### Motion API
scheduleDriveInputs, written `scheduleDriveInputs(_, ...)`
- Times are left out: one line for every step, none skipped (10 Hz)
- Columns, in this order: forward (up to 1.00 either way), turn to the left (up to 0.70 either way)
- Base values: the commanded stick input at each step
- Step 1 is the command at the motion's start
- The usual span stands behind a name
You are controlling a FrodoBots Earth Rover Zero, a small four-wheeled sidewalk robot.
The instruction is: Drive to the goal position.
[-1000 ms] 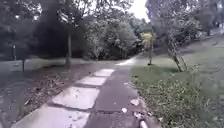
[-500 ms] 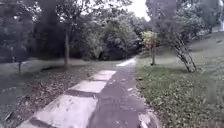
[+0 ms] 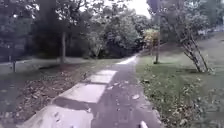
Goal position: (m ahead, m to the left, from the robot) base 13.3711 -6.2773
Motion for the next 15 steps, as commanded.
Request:
scheduleDriveInputs(0.85, -0.05)
scheduleDriveInputs(0.85, 0.00)
scheduleDriveInputs(0.85, -0.11)
scheduleDriveInputs(0.85, -0.25)
scheduleDriveInputs(0.85, -0.07)
scheduleDriveInputs(0.85, 0.00)
scheduleDriveInputs(0.85, 0.00)
scheduleDriveInputs(0.85, 0.00)
scheduleDriveInputs(0.85, -0.05)
scheduleDriveInputs(0.85, -0.22)
scheduleDriveInputs(0.85, -0.34)
scheduleDriveInputs(0.85, -0.19)
scheduleDriveInputs(0.85, 0.00)
scheduleDriveInputs(0.85, 0.00)
scheduleDriveInputs(0.85, 0.00)
